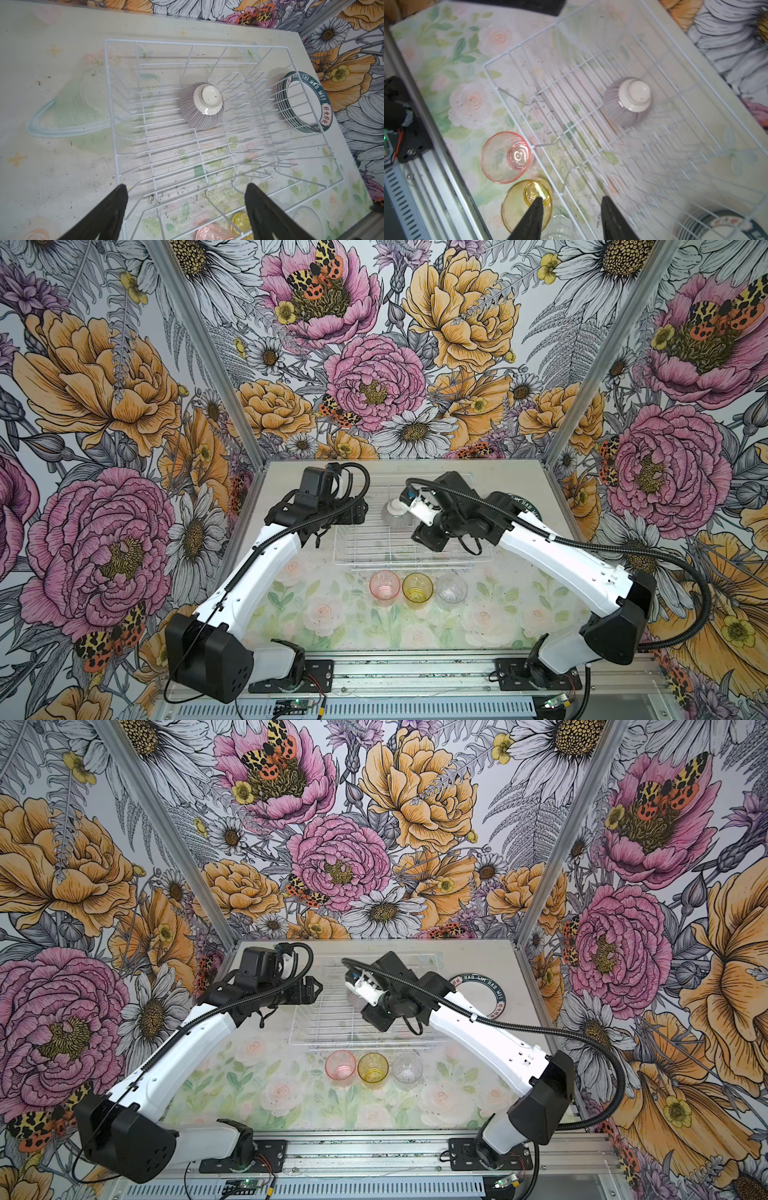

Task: Unload the mixed dishes from the dish rack
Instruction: 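Open the right gripper and withdraw while the left gripper reaches over the striped bowl, then grasp the purple-striped bowl's foot with the left gripper while the right approaches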

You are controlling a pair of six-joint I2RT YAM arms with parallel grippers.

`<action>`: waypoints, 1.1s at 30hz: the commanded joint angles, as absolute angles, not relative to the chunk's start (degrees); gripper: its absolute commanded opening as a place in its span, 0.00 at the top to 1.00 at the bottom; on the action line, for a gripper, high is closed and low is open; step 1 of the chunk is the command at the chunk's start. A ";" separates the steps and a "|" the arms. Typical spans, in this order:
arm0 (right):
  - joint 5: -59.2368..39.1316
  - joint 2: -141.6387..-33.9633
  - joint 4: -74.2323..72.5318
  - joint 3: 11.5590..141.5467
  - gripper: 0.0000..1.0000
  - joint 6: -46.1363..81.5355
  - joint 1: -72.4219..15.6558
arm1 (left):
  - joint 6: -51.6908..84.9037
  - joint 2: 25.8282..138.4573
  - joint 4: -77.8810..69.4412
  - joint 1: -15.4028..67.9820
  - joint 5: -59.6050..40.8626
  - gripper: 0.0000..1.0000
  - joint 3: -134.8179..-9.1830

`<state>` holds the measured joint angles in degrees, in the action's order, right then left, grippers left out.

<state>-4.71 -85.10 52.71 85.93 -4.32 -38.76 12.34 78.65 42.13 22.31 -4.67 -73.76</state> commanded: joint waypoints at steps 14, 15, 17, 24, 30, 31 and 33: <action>-8.83 -74.80 36.78 69.52 0.52 5.16 -21.30 | 6.68 119.33 55.25 31.81 11.56 0.12 -111.42; -9.25 -74.34 36.21 68.82 0.52 5.18 -20.69 | 6.80 120.77 56.11 31.88 11.56 0.12 -112.93; -10.05 -73.76 35.31 67.75 0.52 5.28 -19.71 | 6.96 123.31 57.31 32.07 10.84 0.12 -115.45; -12.45 -72.85 31.68 64.97 0.52 6.67 -17.57 | 6.93 128.01 58.97 32.54 10.11 0.13 -119.44; -13.86 -73.57 30.33 64.00 0.52 7.07 -16.82 | 6.41 130.09 59.76 32.61 9.67 0.17 -120.95; -14.10 -73.66 30.20 63.90 0.52 7.11 -16.80 | 6.40 130.30 59.77 32.60 9.67 0.17 -121.10; -14.32 -73.90 29.89 63.72 0.52 7.21 -16.64 | 6.33 130.82 59.77 32.61 9.68 0.18 -121.69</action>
<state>-12.88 -74.22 32.34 64.53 6.52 -17.15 7.03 129.47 59.18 32.47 9.43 -119.74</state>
